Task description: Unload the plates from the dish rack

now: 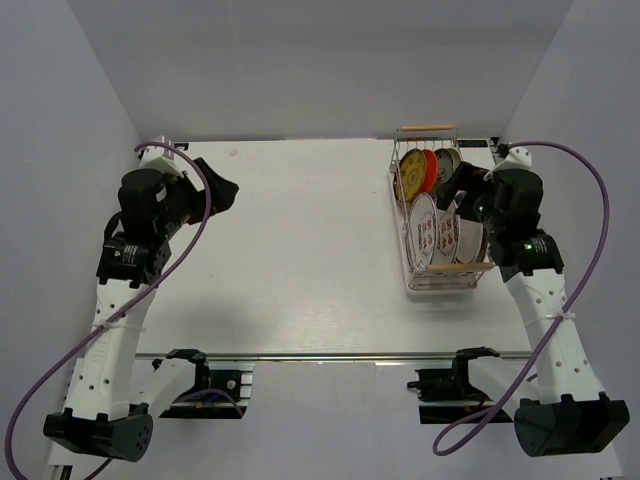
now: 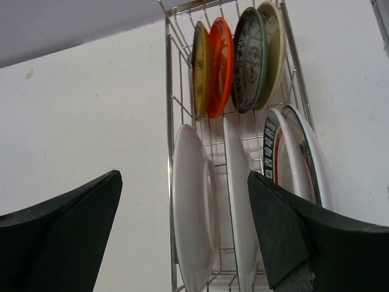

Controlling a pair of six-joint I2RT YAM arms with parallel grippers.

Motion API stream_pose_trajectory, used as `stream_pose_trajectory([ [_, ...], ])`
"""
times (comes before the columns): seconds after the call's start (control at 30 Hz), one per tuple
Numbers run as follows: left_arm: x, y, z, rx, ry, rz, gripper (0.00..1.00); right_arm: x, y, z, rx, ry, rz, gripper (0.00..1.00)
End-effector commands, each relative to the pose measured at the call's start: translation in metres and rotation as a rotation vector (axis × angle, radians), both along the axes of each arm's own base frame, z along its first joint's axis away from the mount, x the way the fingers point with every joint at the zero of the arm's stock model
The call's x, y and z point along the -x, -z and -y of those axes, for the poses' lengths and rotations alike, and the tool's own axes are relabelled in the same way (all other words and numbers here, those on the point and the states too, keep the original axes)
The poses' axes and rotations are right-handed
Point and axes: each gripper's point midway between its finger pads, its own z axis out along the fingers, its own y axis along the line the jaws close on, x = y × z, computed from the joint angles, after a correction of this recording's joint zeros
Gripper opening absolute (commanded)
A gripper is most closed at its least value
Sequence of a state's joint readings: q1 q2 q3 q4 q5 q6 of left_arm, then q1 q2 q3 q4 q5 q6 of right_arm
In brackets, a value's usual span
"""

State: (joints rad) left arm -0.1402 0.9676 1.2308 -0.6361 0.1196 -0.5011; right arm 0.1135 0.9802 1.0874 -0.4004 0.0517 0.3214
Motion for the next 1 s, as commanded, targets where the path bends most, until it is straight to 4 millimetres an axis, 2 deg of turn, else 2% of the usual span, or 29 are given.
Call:
stream_pose_trajectory([
  [0.0,0.0,0.002,0.004,0.032,0.011,-0.006,0.98,0.003,-0.032,-0.015,0.004,-0.107,0.099,0.89],
  [0.03,-0.001,0.001,0.006,0.038,0.025,0.005,0.98,0.005,-0.034,-0.026,-0.004,-0.173,0.108,0.89],
  [0.1,-0.002,0.003,0.009,0.071,0.024,-0.007,0.98,0.003,-0.033,-0.035,-0.008,-0.227,0.108,0.89],
  [0.13,-0.002,0.006,0.01,0.083,0.018,-0.022,0.98,0.006,-0.027,-0.041,0.005,-0.277,0.063,0.89],
  [0.2,-0.005,0.009,0.01,0.081,0.021,-0.017,0.98,-0.003,-0.033,-0.044,0.012,-0.286,0.022,0.89],
  [0.37,-0.002,0.012,0.007,0.049,0.019,-0.022,0.98,-0.007,-0.011,-0.053,0.065,-0.296,-0.11,0.89],
  [0.57,-0.001,0.014,0.004,0.051,0.004,0.001,0.98,0.001,0.02,-0.045,0.157,-0.194,-0.275,0.87],
  [0.67,-0.001,0.017,0.002,0.047,-0.008,-0.012,0.98,0.004,0.029,-0.044,0.203,-0.153,-0.314,0.86],
  [0.8,-0.005,0.035,0.0,0.041,-0.029,-0.075,0.98,0.008,0.044,-0.045,0.252,-0.114,-0.37,0.85],
  [0.97,-0.01,0.047,0.001,0.037,-0.032,-0.128,0.98,0.007,0.062,-0.039,0.312,-0.016,-0.443,0.73],
])
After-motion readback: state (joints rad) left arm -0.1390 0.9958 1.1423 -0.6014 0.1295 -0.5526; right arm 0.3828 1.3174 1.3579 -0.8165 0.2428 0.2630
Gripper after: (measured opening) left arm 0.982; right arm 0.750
